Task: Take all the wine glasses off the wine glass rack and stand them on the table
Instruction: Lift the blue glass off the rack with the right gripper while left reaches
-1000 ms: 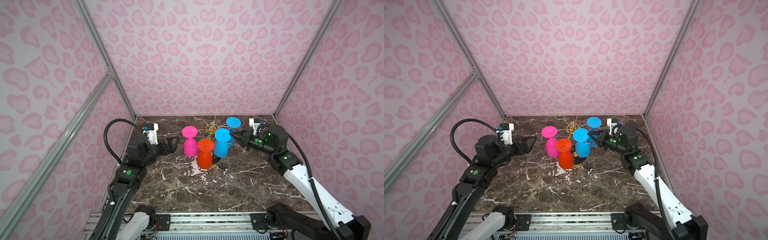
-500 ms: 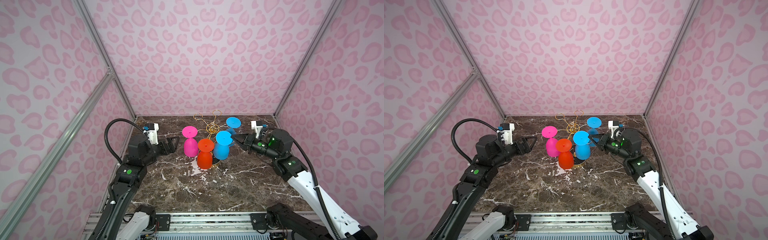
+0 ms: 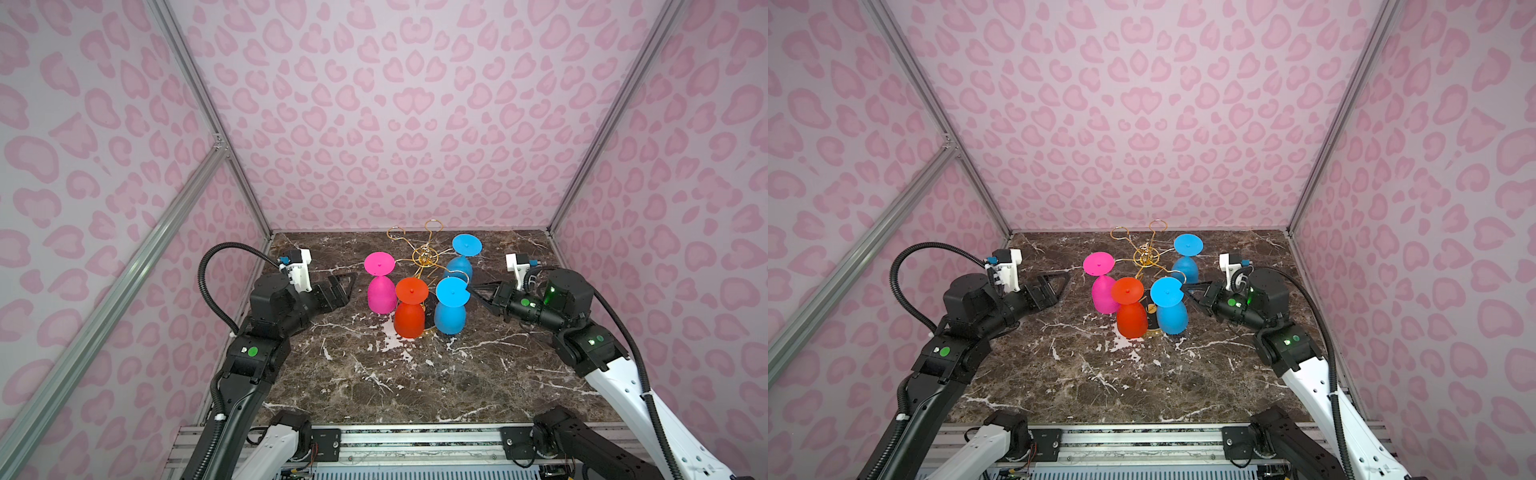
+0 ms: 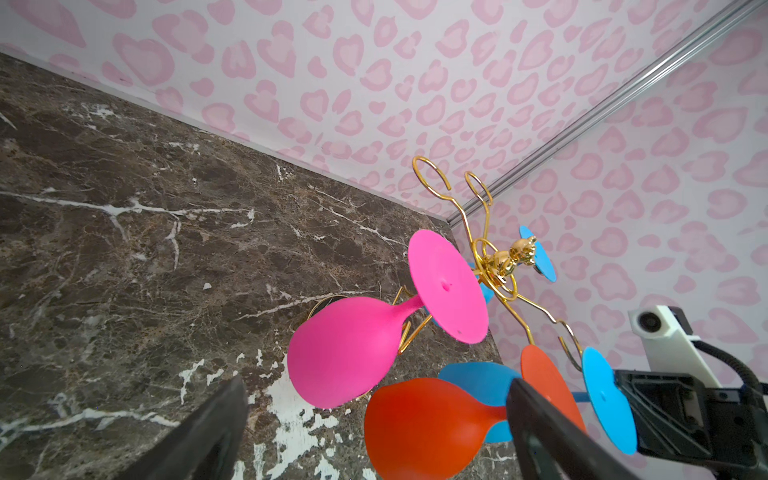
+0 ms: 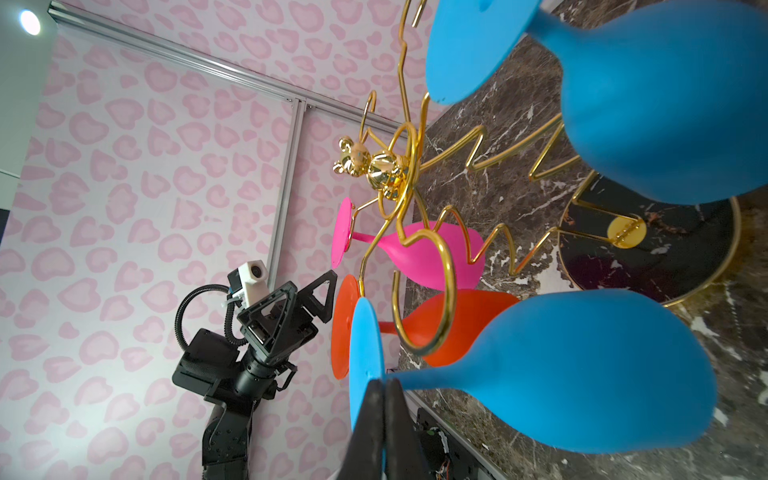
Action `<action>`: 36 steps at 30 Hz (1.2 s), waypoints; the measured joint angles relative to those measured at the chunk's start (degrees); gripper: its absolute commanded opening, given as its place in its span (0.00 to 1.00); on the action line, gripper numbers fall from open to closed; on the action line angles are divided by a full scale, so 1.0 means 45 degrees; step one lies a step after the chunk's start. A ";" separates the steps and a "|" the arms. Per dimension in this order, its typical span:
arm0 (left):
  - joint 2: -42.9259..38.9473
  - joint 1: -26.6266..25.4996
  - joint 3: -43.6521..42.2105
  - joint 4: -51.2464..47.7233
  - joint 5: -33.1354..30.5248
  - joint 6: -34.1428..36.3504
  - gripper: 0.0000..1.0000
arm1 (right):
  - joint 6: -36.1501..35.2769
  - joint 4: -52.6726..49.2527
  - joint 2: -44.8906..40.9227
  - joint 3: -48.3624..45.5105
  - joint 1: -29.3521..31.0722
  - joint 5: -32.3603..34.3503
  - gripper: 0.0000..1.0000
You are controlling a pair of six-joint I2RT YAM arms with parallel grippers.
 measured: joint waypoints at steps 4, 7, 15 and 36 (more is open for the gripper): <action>0.0019 -0.0272 0.0607 -0.0379 0.0311 -0.1263 0.98 | -0.0947 -0.1088 -0.0665 0.0160 -0.0102 0.0005 0.00; 0.0019 -0.0806 0.1001 -0.0607 0.0554 -0.2132 0.98 | -0.1812 -0.1972 -0.1146 0.0481 -0.0335 0.0010 0.00; 0.0437 -0.2769 0.1957 -0.0835 0.0797 -0.3959 0.98 | -0.4347 -0.3735 -0.2161 0.1307 -0.1447 0.0058 0.00; 0.4629 -0.6455 0.5071 0.1180 0.2565 -0.7169 0.99 | -1.1502 -0.2662 -0.2618 0.3293 -0.1525 -0.2769 0.00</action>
